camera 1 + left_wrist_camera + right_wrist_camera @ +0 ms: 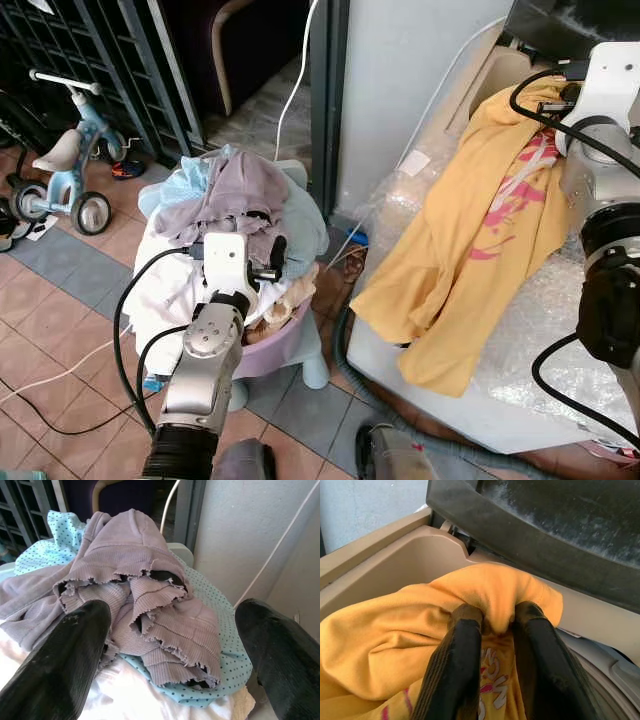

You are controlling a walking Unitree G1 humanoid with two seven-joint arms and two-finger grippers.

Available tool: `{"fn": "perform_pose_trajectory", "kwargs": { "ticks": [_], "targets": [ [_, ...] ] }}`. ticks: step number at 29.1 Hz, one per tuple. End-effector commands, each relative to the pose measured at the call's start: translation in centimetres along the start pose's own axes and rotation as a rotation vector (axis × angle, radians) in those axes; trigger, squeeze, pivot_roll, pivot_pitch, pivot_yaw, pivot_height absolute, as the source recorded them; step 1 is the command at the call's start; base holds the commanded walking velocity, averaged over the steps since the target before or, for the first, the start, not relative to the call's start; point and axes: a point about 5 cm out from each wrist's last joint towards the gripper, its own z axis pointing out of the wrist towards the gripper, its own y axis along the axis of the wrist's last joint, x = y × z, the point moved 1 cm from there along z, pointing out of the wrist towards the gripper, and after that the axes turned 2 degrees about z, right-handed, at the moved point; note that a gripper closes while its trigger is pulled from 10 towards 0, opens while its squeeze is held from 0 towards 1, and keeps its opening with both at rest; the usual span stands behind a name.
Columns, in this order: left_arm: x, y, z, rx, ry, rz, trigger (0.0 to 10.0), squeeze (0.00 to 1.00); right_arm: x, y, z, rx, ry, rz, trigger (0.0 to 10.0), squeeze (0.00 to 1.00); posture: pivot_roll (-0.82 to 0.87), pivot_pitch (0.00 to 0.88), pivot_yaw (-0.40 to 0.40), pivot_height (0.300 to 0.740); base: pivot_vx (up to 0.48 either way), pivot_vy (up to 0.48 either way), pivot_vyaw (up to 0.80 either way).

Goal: Clothes washing

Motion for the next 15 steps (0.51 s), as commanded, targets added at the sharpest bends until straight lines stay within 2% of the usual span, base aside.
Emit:
{"fn": "perform_pose_trajectory", "kwargs": {
  "ticks": [1,3,5,8,9,10,11,12,13,15],
  "targets": [
    [0.1,-0.2,-0.2,0.014,0.007,0.014,10.0,0.00,0.6,-0.4,0.0,0.038,0.033,-0.023,10.0,1.00,-0.04,0.098,0.009,0.740,0.000,0.000,0.00],
    [0.1,-0.3,-0.2,0.016,0.007,0.018,10.0,0.00,1.4,0.0,-0.1,-0.005,0.075,-0.094,10.0,1.00,-0.05,0.097,0.013,0.740,0.000,0.000,0.00],
    [0.2,-0.3,-0.2,0.020,0.005,0.020,10.0,0.00,2.3,0.8,-0.3,-0.102,0.127,-0.143,10.0,1.00,-0.05,0.097,0.011,0.740,0.000,0.000,0.00],
    [0.2,-0.4,-0.2,0.020,0.005,0.020,10.0,0.00,2.6,1.0,-0.4,-0.132,0.141,-0.155,10.0,1.00,-0.05,0.096,0.011,0.740,0.000,0.000,0.00],
    [0.1,-0.4,-0.3,0.021,0.004,0.021,10.0,0.00,3.2,1.0,-0.6,-0.160,0.180,-0.182,10.0,1.00,-0.05,0.094,0.009,0.740,0.000,0.000,0.00],
    [0.0,-0.3,-0.3,0.017,0.002,0.028,10.0,0.00,3.9,-0.3,-1.5,-0.211,0.239,-0.148,10.0,1.00,-0.05,0.094,0.009,0.740,0.000,0.000,0.00],
    [-0.1,-0.3,-0.3,0.012,0.000,0.034,10.0,0.00,4.0,-0.7,-1.9,-0.246,0.248,-0.135,10.0,1.00,-0.05,0.094,0.009,0.740,0.000,0.000,0.00],
    [-0.2,-0.1,-0.3,-0.003,-0.001,0.045,10.0,0.00,4.0,-0.9,-2.8,-0.327,0.260,-0.130,10.0,1.00,-0.05,0.094,0.011,0.740,0.000,0.000,0.00],
    [-0.2,0.0,-0.4,-0.011,-0.001,0.050,10.0,0.00,4.0,-0.9,-3.3,-0.363,0.272,-0.133,10.0,1.00,-0.05,0.094,0.011,0.740,0.000,0.000,0.00],
    [0.0,0.3,-0.4,-0.028,0.009,0.052,10.0,0.00,4.1,-0.7,-4.9,-0.474,0.295,-0.068,10.0,1.00,-0.05,0.095,0.012,0.740,0.000,0.000,0.00]
  ]
}}
